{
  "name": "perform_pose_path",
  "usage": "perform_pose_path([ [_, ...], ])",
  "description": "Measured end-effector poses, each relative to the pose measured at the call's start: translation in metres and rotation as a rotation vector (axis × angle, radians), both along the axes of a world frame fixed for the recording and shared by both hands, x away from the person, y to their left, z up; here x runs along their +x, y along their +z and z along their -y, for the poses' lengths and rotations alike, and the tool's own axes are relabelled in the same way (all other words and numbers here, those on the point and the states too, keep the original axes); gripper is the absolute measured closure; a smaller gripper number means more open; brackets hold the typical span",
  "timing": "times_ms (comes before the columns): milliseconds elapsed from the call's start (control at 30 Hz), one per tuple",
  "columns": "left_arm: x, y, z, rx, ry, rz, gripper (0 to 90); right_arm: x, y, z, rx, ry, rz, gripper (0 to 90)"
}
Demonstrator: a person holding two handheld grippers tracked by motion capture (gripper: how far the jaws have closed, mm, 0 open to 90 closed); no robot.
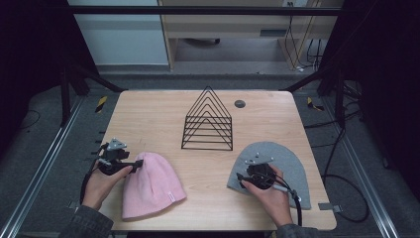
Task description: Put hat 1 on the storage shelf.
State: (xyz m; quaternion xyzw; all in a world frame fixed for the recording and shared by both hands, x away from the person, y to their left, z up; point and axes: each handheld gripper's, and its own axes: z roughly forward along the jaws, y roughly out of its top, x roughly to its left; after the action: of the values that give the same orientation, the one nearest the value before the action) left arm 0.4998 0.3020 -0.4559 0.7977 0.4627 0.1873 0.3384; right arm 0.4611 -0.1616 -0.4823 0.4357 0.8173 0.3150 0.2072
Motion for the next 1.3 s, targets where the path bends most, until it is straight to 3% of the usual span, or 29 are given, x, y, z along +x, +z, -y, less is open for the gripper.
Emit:
perform_pose_path([
  [33, 0.000, 0.002, 0.001, -0.037, 0.000, 0.011, 27.2, 0.000, 0.000, 0.000, -0.005, 0.001, 0.003, 34.9],
  [100, 0.000, 0.003, 0.002, -0.060, 0.000, 0.012, 26.0, 0.001, 0.000, 0.001, -0.001, 0.001, -0.001, 34.5],
  [200, 0.003, -0.004, 0.006, 0.022, 0.009, -0.025, 26.0, 0.000, -0.001, 0.000, -0.004, 0.011, -0.005, 34.1],
  [300, 0.007, -0.012, 0.007, 0.021, 0.001, -0.078, 30.7, 0.000, -0.001, -0.002, -0.005, 0.012, -0.008, 34.2],
  [400, 0.006, -0.014, 0.012, 0.026, -0.037, -0.108, 39.5, 0.001, -0.002, -0.002, -0.009, 0.014, -0.007, 34.1],
  [533, 0.006, -0.015, 0.015, 0.028, -0.057, -0.134, 58.0, 0.000, -0.002, -0.002, -0.011, 0.008, -0.011, 34.1],
  [633, 0.004, -0.011, 0.014, 0.040, -0.067, -0.116, 71.9, 0.000, -0.002, -0.002, -0.013, 0.008, -0.006, 34.1],
  [733, 0.002, -0.008, 0.012, 0.037, -0.063, -0.102, 76.5, 0.000, -0.002, -0.002, -0.014, 0.010, -0.002, 34.1],
  [1033, -0.010, 0.011, 0.009, 0.010, -0.053, -0.006, 80.3, 0.000, -0.001, -0.001, -0.016, 0.007, 0.012, 34.1],
  [1300, -0.022, 0.026, 0.016, 0.043, -0.085, 0.059, 80.9, -0.001, 0.001, -0.001, -0.018, 0.005, 0.016, 34.4],
])
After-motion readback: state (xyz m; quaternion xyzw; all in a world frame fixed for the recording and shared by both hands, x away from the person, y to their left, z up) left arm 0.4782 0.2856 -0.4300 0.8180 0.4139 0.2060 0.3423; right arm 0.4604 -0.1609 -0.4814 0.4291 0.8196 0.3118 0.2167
